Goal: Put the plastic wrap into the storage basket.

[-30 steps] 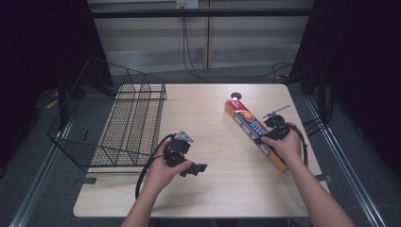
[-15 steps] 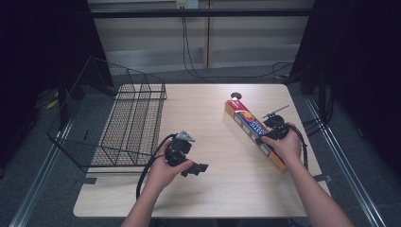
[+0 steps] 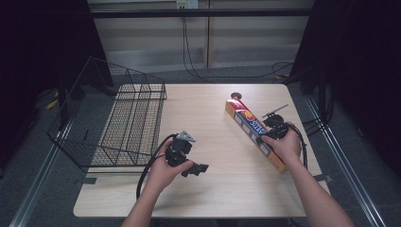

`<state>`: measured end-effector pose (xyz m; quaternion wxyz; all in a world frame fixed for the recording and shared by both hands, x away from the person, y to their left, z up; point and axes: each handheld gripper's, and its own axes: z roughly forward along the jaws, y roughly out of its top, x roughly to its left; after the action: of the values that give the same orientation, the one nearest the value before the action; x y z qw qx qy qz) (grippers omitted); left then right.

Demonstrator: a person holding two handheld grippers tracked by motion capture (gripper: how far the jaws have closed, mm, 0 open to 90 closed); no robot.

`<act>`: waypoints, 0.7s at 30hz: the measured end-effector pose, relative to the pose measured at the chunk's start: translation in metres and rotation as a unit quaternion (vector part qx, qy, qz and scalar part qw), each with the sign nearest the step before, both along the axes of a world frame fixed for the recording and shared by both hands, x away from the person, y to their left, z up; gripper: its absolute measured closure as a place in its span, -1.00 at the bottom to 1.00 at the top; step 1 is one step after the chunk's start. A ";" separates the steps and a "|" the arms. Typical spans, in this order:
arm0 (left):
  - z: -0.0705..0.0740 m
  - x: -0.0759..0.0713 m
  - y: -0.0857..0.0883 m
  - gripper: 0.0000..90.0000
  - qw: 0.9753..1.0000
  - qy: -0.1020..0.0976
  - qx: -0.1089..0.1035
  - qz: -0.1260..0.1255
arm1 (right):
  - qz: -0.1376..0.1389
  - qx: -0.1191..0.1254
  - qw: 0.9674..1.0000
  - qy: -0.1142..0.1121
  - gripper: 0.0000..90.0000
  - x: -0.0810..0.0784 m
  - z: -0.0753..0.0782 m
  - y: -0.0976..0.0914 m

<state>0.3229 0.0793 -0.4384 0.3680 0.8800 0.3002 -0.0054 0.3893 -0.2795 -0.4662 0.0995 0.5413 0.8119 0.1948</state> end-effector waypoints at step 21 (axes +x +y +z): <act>-0.003 0.002 -0.003 -0.95 1.000 0.006 0.001 -0.004 | 0.031 0.031 0.998 -0.038 -0.01 -0.010 0.014 0.003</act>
<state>0.3248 0.0763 -0.4413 0.3652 0.8817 0.2986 -0.0115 0.3792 -0.2763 -0.4518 0.1073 0.5105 0.8178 0.2430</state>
